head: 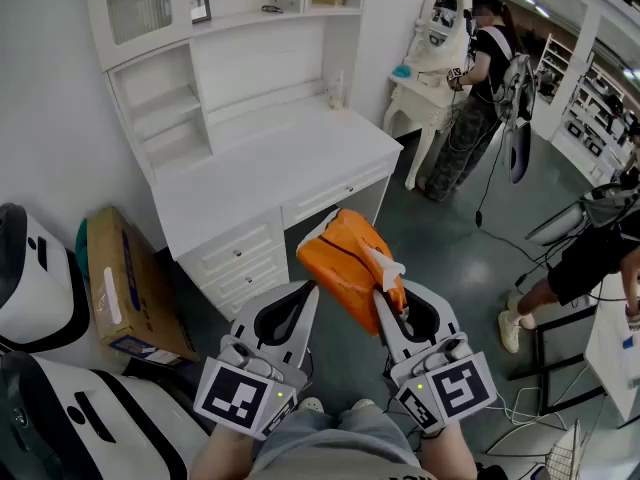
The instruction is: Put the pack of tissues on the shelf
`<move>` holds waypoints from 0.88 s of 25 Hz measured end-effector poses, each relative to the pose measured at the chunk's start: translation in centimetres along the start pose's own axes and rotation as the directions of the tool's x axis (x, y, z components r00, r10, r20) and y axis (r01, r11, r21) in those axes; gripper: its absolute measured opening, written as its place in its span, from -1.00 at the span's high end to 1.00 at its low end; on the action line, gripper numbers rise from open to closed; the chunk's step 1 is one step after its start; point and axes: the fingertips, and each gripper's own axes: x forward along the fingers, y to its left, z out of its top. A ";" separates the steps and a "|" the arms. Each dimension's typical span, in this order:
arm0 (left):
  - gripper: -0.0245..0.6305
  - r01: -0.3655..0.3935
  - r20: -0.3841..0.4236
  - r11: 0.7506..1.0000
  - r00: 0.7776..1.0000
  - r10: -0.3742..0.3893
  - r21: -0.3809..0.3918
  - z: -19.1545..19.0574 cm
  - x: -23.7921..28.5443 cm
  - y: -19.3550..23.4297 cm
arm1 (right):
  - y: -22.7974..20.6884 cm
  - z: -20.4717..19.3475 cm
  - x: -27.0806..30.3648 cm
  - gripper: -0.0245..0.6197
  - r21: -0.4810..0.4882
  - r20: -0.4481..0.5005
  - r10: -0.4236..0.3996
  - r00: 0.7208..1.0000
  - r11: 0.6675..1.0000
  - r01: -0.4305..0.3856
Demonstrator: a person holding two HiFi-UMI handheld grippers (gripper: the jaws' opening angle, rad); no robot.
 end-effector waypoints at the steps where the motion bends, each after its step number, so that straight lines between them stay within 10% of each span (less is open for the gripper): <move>1: 0.85 0.003 0.003 1.000 1.000 -0.003 0.004 0.1 0.1 0.1 | 0.0 0.1 0.1 0.70 -0.004 0.003 0.000 1.000 1.000 0.000; 22: 0.85 0.102 0.009 0.994 0.995 -0.101 -0.027 -2.1 2.6 0.0 | -1.3 -1.5 0.8 0.69 -0.048 -0.017 -0.055 0.998 0.997 0.054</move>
